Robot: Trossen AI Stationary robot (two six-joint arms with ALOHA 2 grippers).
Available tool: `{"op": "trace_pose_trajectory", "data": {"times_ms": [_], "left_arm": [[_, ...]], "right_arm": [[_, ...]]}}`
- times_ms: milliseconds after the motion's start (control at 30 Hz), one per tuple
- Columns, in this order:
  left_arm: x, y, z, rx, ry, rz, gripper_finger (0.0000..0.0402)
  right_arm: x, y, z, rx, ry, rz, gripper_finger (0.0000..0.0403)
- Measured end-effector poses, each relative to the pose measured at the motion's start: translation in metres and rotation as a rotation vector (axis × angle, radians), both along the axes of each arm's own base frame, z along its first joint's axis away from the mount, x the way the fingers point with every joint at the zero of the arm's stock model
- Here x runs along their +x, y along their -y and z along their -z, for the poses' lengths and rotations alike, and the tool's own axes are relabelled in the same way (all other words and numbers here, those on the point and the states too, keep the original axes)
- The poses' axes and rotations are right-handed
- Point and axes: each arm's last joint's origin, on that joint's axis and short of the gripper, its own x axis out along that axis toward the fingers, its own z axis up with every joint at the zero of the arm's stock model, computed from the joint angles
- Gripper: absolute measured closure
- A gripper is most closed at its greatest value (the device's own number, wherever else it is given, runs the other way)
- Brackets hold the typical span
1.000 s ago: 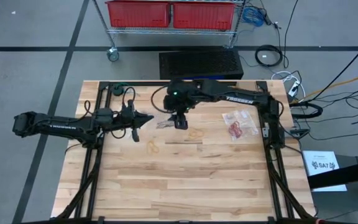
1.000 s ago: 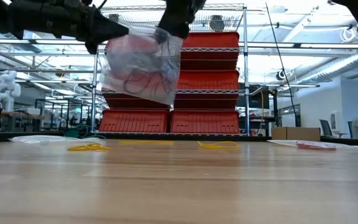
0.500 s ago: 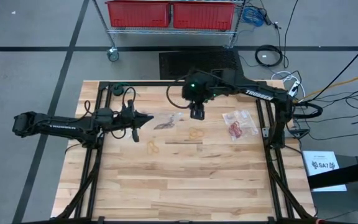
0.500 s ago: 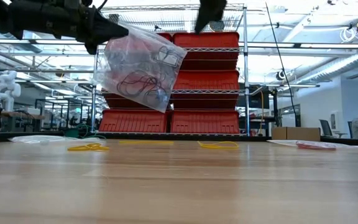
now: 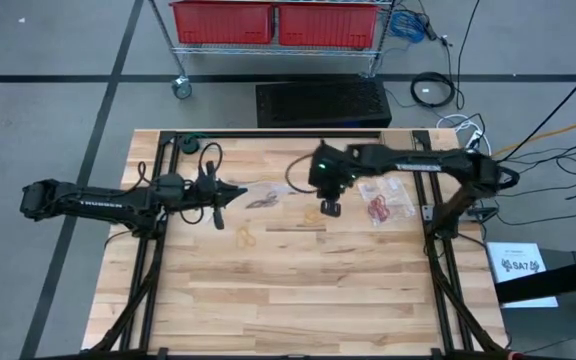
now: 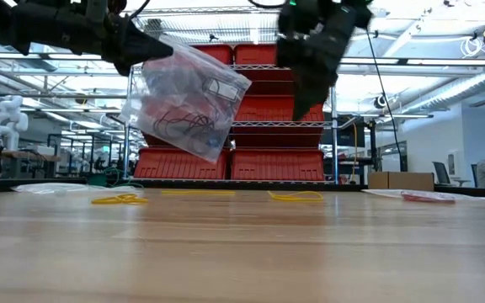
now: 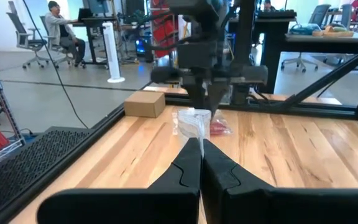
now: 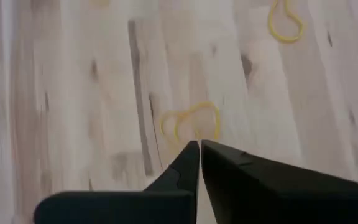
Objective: Sort rubber bands
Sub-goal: Close the zip bag
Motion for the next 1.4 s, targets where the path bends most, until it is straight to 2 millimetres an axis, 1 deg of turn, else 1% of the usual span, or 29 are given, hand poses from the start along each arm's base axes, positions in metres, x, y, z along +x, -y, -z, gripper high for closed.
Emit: {"op": "trace_pose_trajectory", "data": {"times_ms": [133, 233, 300, 367, 467, 667, 800, 900, 1033, 1200, 1300, 1400], "left_arm": [[0.0, 0.0, 0.0, -0.001, -0.003, 0.0, 0.0402], [0.0, 0.0, 0.001, 0.017, -0.011, 0.0, 0.0401], [0.0, 0.0, 0.002, 0.016, -0.027, 0.0, 0.0401], [0.0, 0.0, 0.006, 0.013, -0.066, 0.001, 0.0401], [0.002, 0.0, 0.013, 0.009, -0.133, 0.003, 0.0401], [0.012, 0.005, 0.035, -0.001, -0.289, 0.04, 0.0401], [0.022, 0.013, 0.051, -0.005, -0.374, 0.083, 0.0401], [0.028, 0.018, 0.06, -0.024, -0.399, 0.12, 0.0393], [0.036, 0.023, 0.067, -0.073, -0.394, 0.196, 0.0362], [0.041, 0.025, 0.072, -0.174, -0.386, 0.221, 0.0311], [0.043, 0.025, 0.072, -0.217, -0.37, 0.211, 0.0277], [0.044, 0.025, 0.069, -0.233, -0.338, 0.209, 0.0245]], "right_arm": [[-0.02, -0.011, 0.028, 0.006, 0.266, 0.077, 0.0401], [-0.028, -0.018, 0.042, 0.025, 0.503, 0.114, 0.0397], [-0.032, -0.021, 0.05, 0.047, 0.591, 0.132, 0.0393], [-0.035, -0.022, 0.059, 0.053, 0.604, 0.14, 0.0388], [-0.037, -0.021, 0.063, 0.02, 0.584, 0.163, 0.0383], [-0.036, -0.02, 0.063, -0.031, 0.594, 0.139, 0.0383], [-0.036, -0.02, 0.062, -0.023, 0.602, 0.141, 0.0383], [-0.036, -0.021, 0.062, 0.003, 0.6, 0.156, 0.0383], [-0.035, -0.023, 0.062, 0.061, 0.601, 0.195, 0.0383], [-0.035, -0.025, 0.062, 0.137, 0.6, 0.254, 0.0375], [-0.034, -0.032, 0.062, 0.18, 0.598, 0.259, 0.0352], [-0.033, -0.039, 0.062, 0.229, 0.593, 0.271, 0.0318]]}}
